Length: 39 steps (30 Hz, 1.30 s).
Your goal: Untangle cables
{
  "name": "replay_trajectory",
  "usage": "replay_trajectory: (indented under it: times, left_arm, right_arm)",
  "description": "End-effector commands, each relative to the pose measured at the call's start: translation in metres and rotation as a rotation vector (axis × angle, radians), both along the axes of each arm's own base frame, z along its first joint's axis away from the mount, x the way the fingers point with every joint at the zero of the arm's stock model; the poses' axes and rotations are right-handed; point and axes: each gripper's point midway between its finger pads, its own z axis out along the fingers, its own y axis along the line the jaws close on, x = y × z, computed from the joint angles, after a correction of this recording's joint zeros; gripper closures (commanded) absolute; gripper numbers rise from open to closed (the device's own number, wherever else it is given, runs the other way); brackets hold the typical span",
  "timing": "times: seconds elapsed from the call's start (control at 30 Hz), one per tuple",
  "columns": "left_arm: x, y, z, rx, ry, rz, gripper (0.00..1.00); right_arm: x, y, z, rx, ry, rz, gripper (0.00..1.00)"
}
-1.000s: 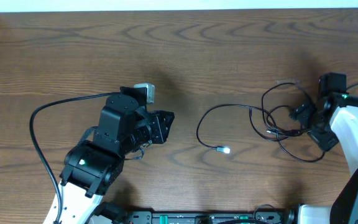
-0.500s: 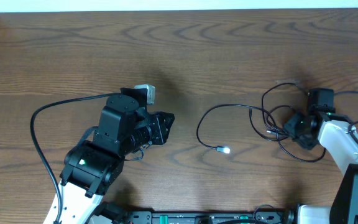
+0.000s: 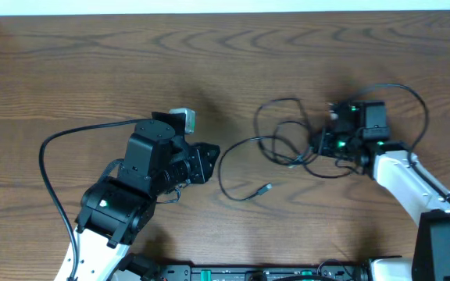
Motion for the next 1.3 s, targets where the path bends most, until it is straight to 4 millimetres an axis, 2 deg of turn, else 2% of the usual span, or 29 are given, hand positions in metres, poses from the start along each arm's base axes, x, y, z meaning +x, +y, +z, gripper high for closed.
replay_trajectory:
  times: [0.0,0.07,0.17,0.27,0.37,0.5,0.63,0.83,1.07,1.27]
  left_arm:
    - [-0.007,-0.008,-0.001,-0.026,0.015,-0.064,0.51]
    - [-0.009,-0.015,-0.007,-0.024,0.035,-0.119,0.49]
    - [-0.009,-0.029,-0.016,-0.04,0.068,-0.205,0.46]
    - [-0.003,-0.041,-0.025,-0.056,0.082,-0.267,0.46]
    - [0.006,-0.058,-0.031,-0.081,0.05,-0.373,0.46]
    - [0.022,-0.081,-0.046,-0.112,-0.001,-0.512,0.46]
    - [0.04,-0.097,-0.059,-0.135,-0.059,-0.582,0.46]
    - [0.053,-0.102,-0.056,-0.129,-0.147,-0.606,0.46]
    - [0.068,-0.095,-0.061,-0.049,-0.195,-0.556,0.46]
    - [0.078,-0.098,-0.052,-0.049,-0.263,-0.548,0.45]
  right_arm:
    - [-0.013,0.042,0.03,0.173,-0.11,0.237,0.99]
    - [-0.013,0.056,0.051,0.268,-0.186,0.32,0.99]
    - [-0.016,0.066,0.07,0.348,-0.247,0.388,0.99]
    - [-0.018,0.069,0.076,0.378,-0.263,0.415,0.99]
    - [-0.023,0.073,0.084,0.421,-0.279,0.454,0.99]
    - [-0.036,0.079,0.106,0.52,-0.357,0.575,0.99]
    - [-0.042,0.074,0.12,0.594,-0.383,0.624,0.99]
    - [-0.044,0.063,0.128,0.641,-0.392,0.633,0.99]
    - [-0.049,0.045,0.142,0.72,-0.417,0.657,0.99]
    - [-0.048,0.044,0.142,0.72,-0.415,0.651,0.99]
